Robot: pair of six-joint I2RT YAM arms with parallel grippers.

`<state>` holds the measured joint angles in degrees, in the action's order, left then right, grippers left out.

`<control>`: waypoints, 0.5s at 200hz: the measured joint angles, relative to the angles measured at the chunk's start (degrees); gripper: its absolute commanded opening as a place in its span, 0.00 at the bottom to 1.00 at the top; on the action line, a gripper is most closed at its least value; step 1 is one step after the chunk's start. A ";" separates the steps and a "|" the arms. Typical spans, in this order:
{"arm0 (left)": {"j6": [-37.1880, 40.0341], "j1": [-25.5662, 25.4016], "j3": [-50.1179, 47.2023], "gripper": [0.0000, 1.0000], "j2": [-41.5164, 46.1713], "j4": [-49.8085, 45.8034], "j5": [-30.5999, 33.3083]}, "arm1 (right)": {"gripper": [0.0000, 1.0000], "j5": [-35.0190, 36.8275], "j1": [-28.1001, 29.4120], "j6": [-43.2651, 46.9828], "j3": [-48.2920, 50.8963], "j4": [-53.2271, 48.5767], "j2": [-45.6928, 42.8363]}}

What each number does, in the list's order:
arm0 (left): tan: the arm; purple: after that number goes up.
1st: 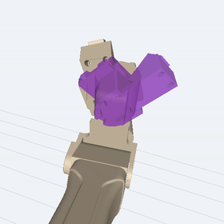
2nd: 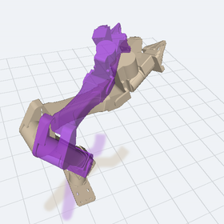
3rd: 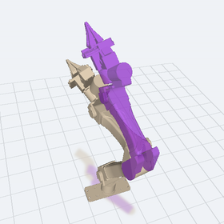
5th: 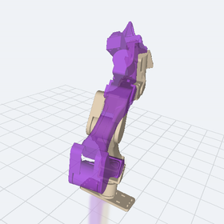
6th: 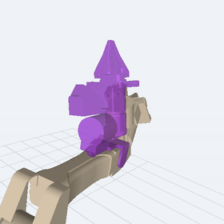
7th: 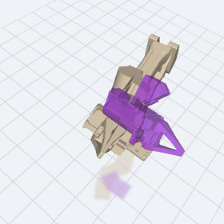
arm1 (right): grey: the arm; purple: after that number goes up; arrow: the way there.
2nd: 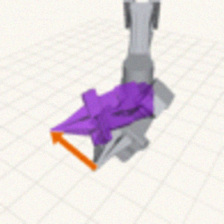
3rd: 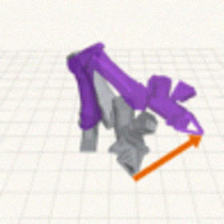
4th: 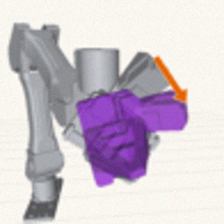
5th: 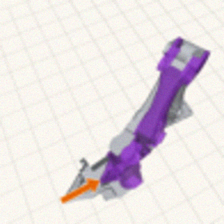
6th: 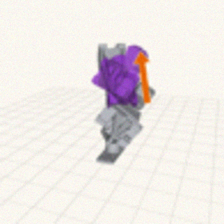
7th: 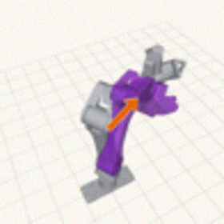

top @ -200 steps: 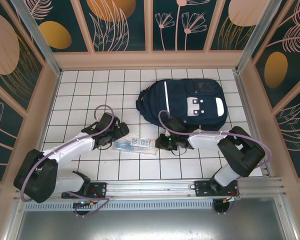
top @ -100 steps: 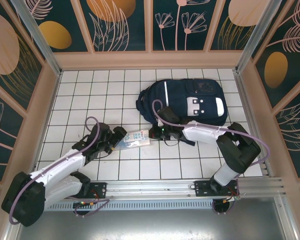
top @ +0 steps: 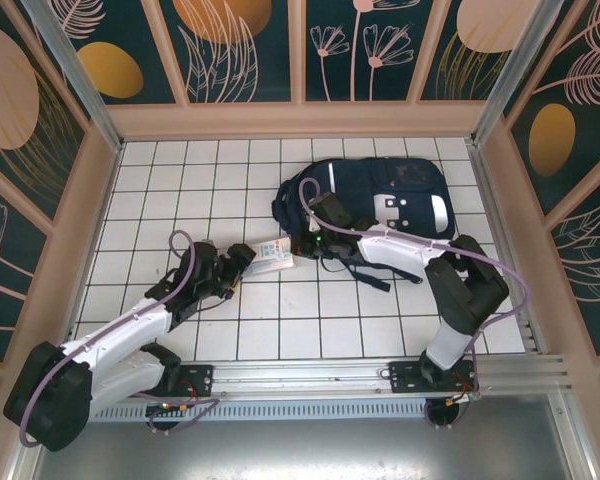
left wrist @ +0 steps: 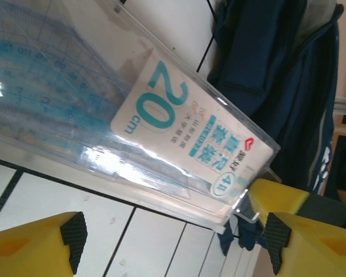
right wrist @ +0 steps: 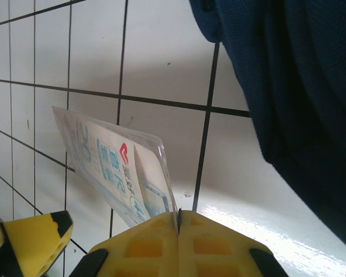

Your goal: Pack books, pencil case, and school supplies into a backpack

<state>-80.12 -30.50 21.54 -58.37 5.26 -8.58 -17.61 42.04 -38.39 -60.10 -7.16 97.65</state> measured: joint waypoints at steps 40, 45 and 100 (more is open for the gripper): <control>-4.74 -3.17 -3.41 0.81 -0.57 5.70 1.73 | 0.00 -1.05 -2.36 -4.24 0.00 1.31 1.33; -5.22 -3.72 -3.63 0.80 -1.01 6.38 2.03 | 0.00 -1.31 -2.56 -4.76 0.00 1.46 1.40; -8.31 -7.02 -4.85 0.76 -10.25 18.93 5.79 | 0.00 -6.19 -3.48 -11.15 -0.04 5.73 1.68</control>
<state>-88.42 -37.52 16.69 -68.62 24.18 -2.79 -23.79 38.57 -49.54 -60.14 -1.43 99.33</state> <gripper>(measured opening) 0.764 0.061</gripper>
